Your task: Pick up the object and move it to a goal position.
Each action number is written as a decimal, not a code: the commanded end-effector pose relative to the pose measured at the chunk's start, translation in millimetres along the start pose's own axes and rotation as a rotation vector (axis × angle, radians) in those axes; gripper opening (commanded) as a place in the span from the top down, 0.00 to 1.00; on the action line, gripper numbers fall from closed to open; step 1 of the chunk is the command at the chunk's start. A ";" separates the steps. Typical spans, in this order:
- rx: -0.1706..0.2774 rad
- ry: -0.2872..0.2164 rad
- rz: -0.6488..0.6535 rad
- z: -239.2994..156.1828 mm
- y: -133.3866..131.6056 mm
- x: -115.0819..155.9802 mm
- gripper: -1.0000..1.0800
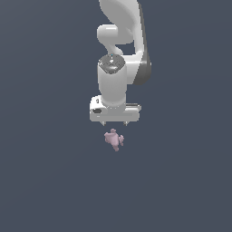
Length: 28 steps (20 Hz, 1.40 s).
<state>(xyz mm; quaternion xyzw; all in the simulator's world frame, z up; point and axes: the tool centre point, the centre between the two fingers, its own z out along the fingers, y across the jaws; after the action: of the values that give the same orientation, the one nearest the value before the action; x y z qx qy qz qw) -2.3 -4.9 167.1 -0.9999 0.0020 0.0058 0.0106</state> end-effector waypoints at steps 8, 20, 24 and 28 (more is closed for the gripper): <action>-0.005 -0.027 -0.056 1.5 -14.5 -7.1 0.04; -0.006 -0.031 -0.077 2.4 -16.9 -8.0 0.04; -0.007 -0.030 -0.112 4.7 -15.8 -6.6 0.04; -0.009 -0.027 -0.167 8.4 -14.1 -4.4 0.04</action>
<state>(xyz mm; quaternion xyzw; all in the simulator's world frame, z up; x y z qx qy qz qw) -7.5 10.0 160.6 -0.9973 -0.0710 0.0190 0.0069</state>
